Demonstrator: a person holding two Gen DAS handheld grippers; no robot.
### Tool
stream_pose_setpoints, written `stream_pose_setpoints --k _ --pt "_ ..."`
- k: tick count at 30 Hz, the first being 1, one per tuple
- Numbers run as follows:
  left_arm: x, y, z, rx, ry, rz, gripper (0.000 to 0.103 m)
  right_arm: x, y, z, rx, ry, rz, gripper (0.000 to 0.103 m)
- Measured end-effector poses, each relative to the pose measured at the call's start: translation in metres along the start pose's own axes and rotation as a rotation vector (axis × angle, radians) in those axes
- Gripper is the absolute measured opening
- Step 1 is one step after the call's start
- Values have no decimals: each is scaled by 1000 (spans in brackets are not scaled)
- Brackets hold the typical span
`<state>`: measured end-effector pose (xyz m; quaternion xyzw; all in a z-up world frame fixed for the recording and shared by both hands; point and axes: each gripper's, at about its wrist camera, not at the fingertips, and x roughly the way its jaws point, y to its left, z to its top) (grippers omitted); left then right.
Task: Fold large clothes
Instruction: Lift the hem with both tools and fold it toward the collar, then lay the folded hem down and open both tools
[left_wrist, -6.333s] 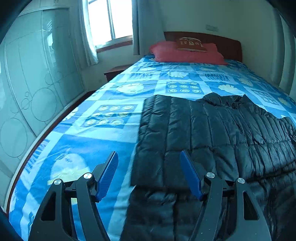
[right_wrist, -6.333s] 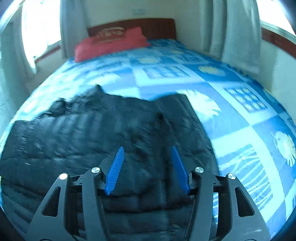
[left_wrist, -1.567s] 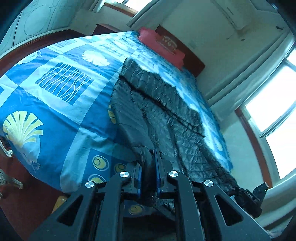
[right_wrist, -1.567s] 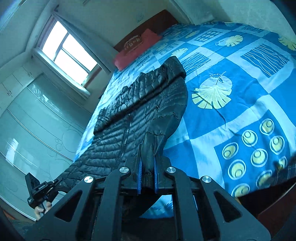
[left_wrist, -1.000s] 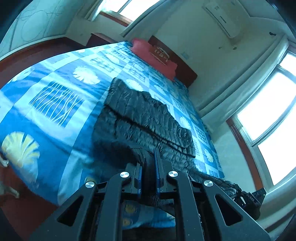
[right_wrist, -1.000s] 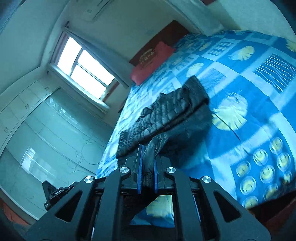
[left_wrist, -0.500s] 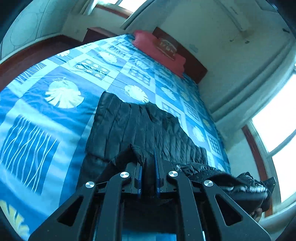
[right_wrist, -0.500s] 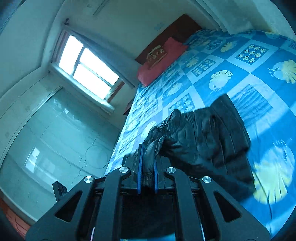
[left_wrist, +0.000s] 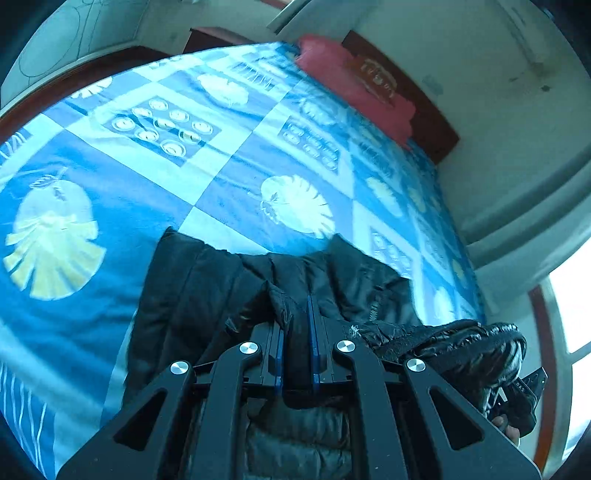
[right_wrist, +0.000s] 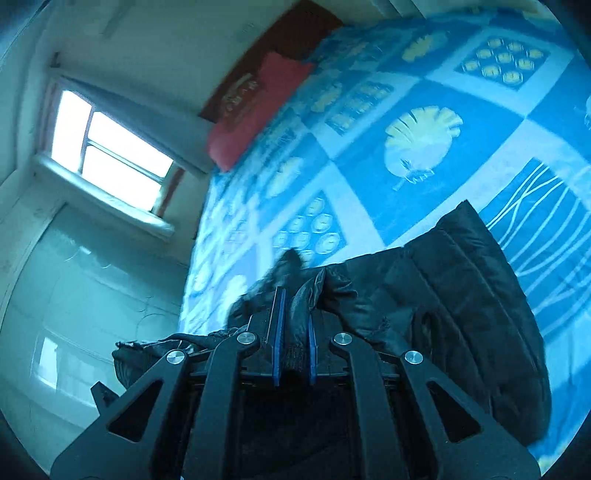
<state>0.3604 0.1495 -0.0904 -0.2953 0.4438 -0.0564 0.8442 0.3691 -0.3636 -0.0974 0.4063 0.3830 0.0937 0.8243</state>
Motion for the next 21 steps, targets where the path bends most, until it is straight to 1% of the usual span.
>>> stream_pose_setpoints --k 3,5,7,9,10,12,13,15,16,17,18,19,20,21 --pt "32 7 6 -3 32 35 10 28 -15 4 0 23 -46 10" --pt "43 9 5 4 41 52 10 44 -25 2 -8 38 -73 10" --pt "51 11 4 14 46 60 11 52 -30 0 -12 39 -78 11" --pt "54 12 3 17 43 53 13 52 -33 -2 -14 31 -76 11" --pt "53 15 3 4 42 36 14 51 -33 -2 -12 24 -63 14" --pt "50 17 4 -19 45 15 17 46 -32 -2 -6 18 -45 18" --pt "46 18 6 -35 47 6 19 42 -32 -2 -3 13 -35 21" --pt "40 17 10 -58 46 -9 25 32 -29 -1 3 -3 -2 39" --pt "33 17 12 -71 39 -33 33 26 -27 -1 0 -15 11 56" --pt "29 15 13 -78 30 -48 47 20 -23 -1 -9 -28 20 59" --pt "22 14 15 -83 12 -64 55 15 -20 -1 -20 -30 26 59" --pt "13 12 17 -82 -20 -74 66 11 -17 -1 -26 -32 33 59" --pt "5 10 19 -75 -49 -87 71 6 -15 -1 -33 -34 43 59" --pt "-1 7 21 -61 -66 -99 72 1 -13 -1 -45 -39 46 59"
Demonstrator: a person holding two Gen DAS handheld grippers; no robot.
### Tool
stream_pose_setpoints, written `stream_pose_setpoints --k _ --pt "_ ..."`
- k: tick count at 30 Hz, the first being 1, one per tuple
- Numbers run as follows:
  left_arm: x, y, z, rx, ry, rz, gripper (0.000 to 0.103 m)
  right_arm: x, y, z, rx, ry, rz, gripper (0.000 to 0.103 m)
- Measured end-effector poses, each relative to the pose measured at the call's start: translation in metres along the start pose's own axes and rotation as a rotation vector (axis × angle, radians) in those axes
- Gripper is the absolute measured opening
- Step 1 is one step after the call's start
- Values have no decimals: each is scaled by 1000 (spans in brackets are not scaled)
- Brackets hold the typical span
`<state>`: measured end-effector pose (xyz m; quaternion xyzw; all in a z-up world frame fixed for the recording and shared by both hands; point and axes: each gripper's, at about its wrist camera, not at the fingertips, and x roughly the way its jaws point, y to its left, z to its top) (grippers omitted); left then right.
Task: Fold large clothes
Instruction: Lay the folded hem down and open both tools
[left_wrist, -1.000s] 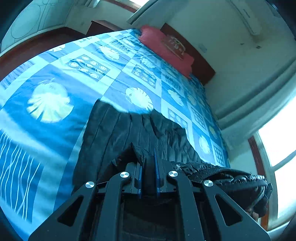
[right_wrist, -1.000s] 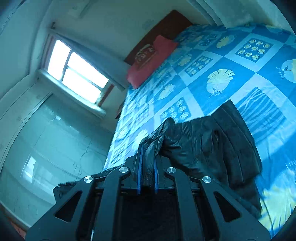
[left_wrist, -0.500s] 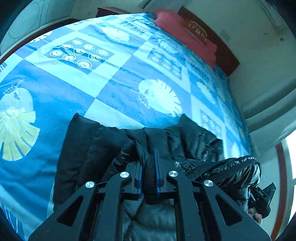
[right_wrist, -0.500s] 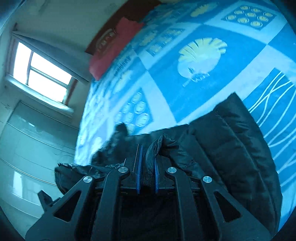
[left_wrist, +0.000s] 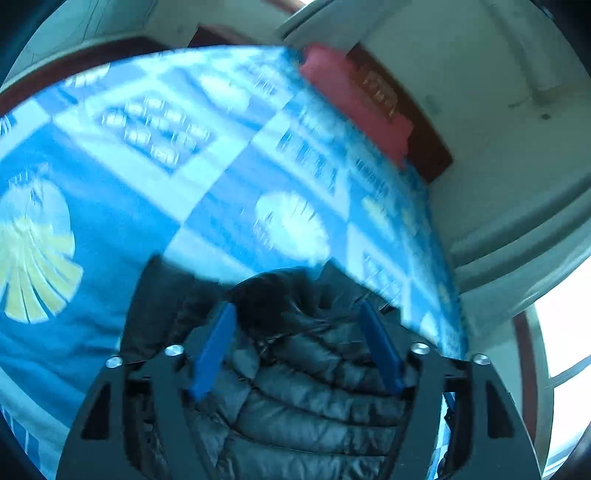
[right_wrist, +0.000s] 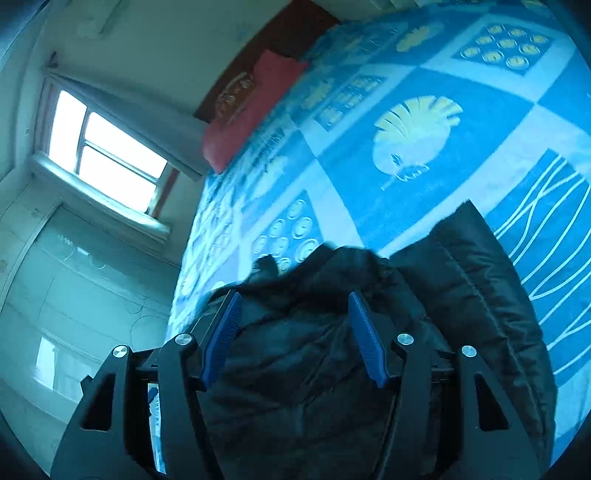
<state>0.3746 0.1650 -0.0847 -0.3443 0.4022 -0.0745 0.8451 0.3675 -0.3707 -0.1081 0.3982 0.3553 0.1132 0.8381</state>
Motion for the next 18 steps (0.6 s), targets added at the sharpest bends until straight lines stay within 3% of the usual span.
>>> stream_pose_setpoints --k 4,8,15,17,18 --pt "-2 -8 3 94 14 36 75 -3 7 7 -96 -10 -88 59" --pt "18 5 5 126 56 101 75 20 0 16 -174 47 -180 60" --pt "51 12 4 263 122 155 75 65 -5 23 -263 149 -211 60" --pt "57 11 2 299 133 159 54 76 -2 20 -302 184 -246 41" --pt "60 10 0 315 145 174 51 79 -2 19 -316 190 -263 26"
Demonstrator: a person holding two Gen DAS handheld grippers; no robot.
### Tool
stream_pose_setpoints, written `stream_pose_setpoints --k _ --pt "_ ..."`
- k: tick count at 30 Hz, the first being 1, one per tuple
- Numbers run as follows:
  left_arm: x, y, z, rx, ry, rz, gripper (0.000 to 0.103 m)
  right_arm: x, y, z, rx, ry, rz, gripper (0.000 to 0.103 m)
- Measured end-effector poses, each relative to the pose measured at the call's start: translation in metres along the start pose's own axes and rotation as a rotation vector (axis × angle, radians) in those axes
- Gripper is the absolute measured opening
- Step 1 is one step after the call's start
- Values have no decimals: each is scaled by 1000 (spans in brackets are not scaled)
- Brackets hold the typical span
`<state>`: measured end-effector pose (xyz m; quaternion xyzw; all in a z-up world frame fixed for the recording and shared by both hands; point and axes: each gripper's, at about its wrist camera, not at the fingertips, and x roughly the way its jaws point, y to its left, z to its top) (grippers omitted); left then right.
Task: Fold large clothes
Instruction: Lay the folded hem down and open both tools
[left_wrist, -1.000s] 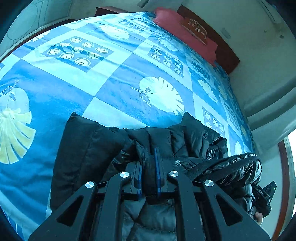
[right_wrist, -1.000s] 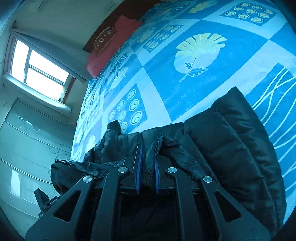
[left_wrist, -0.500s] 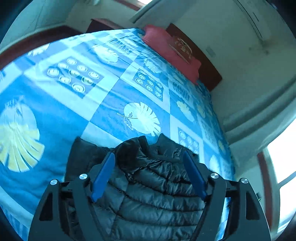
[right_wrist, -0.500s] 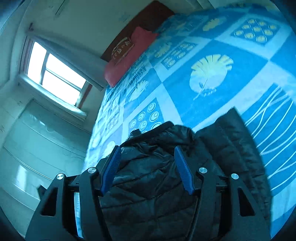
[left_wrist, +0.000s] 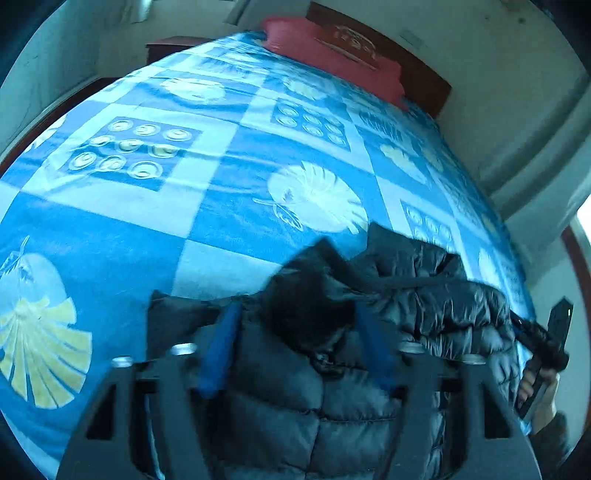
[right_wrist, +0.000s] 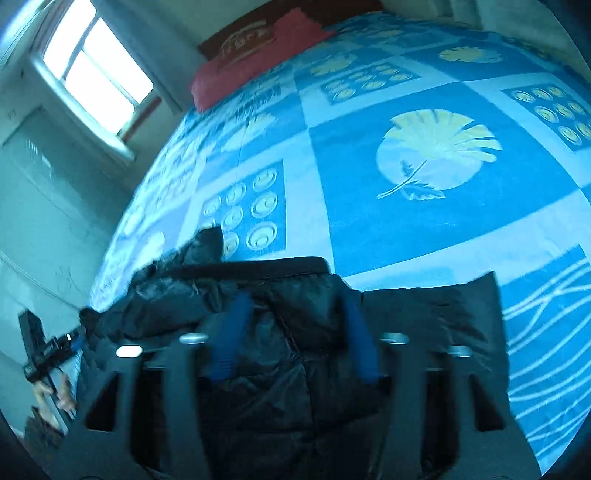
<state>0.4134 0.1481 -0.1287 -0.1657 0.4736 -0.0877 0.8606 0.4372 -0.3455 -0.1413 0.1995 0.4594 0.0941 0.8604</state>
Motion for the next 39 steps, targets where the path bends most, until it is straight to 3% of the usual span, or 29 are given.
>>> stream_pose_setpoints --k 2,5,8,11,14,17,26,29,30,32,33,36,39 --pt "3 -4 -2 38 1 36 35 0 3 -1 -31 -9 -17 16" --pt "1 -4 -1 50 -11 53 22 -11 6 2 -33 -58 -15 10" --pt "-4 -7 7 32 -45 52 16 -22 14 12 -37 -128 -8 8" --pt "-3 -18 16 64 -97 100 15 -19 20 18 -59 -157 -52 8" --pt "14 -22 16 85 -99 163 15 10 12 14 -57 -108 -138 8" --pt "36 -17 10 86 -85 203 16 32 -3 4 -35 -81 -154 10" --pt "52 2 0 22 -103 165 25 42 -12 0 -10 -96 -139 15" --pt "40 9 4 -23 -95 120 27 34 -15 5 12 -75 -93 21" --pt "30 12 5 -45 -96 116 29 27 -14 6 15 -83 -93 27" --pt "11 17 5 -85 -119 144 46 8 -9 4 8 -142 -123 49" --pt "-3 18 5 -101 -144 169 49 -1 -5 3 2 -175 -139 53" --pt "-33 1 4 -87 -227 230 49 -16 21 1 -54 -203 -148 54" --pt "-46 -43 6 -1 -274 206 49 -18 69 -7 -151 -196 -84 51"
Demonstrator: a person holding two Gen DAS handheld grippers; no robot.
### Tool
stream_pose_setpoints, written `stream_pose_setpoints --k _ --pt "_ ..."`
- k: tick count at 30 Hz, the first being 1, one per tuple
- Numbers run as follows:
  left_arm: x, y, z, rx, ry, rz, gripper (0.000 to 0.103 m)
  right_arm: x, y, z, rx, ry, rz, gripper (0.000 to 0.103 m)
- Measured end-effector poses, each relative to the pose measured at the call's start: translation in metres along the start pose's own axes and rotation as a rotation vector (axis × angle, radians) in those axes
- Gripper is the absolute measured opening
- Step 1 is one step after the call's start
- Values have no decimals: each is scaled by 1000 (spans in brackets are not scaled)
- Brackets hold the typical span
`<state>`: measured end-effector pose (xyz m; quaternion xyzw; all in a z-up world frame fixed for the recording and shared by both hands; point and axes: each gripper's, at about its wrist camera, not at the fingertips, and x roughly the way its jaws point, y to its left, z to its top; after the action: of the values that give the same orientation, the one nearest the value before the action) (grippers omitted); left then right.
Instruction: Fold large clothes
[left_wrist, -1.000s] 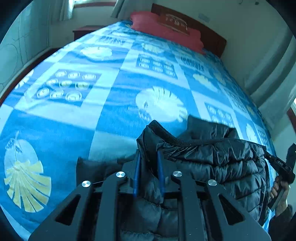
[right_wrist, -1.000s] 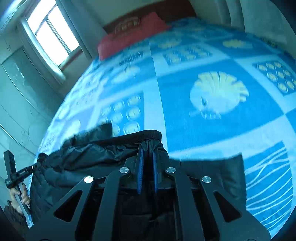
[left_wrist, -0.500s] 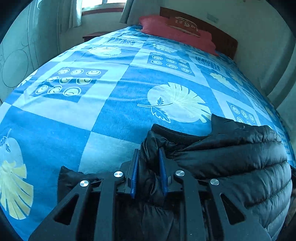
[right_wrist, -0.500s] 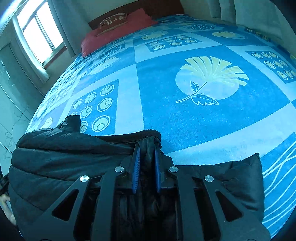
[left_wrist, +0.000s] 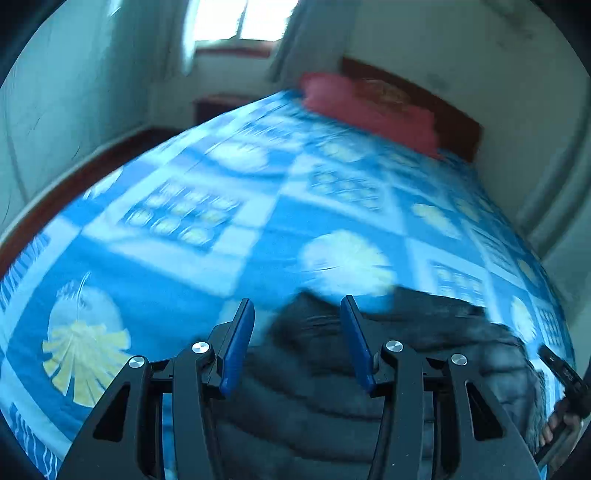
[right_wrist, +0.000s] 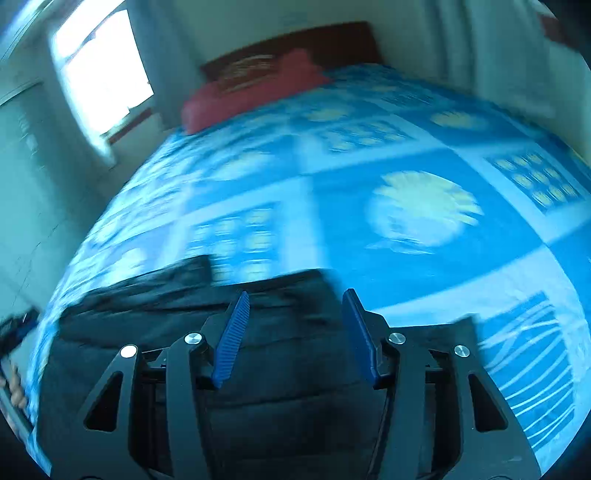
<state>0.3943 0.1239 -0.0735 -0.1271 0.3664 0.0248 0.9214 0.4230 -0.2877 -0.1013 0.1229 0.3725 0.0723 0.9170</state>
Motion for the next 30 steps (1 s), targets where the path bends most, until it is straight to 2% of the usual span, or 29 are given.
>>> stream_pose_setpoints --k 1,3,4,5,8,12,15,20,30 --pt "-3 -10 2 12 -15 -8 49 -1 18 0 -28 -4 24 51" --pt "-8 -32 3 13 -31 -87 49 3 44 1 -53 7 96 51" --pt "-6 -46 2 24 -12 -146 49 7 57 1 -62 17 120 51" --pt "-1 -61 -1 50 12 -174 49 12 68 0 -73 19 128 51" --pt "17 -93 -18 94 47 -187 49 30 88 -6 -99 42 120 51" --pt "61 -108 -48 59 145 -181 49 53 94 -21 -132 73 51 49" --pt "79 -113 -62 91 175 -145 49 73 82 -32 -116 122 16 49" --pt "99 -123 -72 164 176 -88 51 89 85 -44 -155 112 -49 49" --pt "108 -128 -85 211 121 -53 51 95 92 -55 -206 78 -109 51"
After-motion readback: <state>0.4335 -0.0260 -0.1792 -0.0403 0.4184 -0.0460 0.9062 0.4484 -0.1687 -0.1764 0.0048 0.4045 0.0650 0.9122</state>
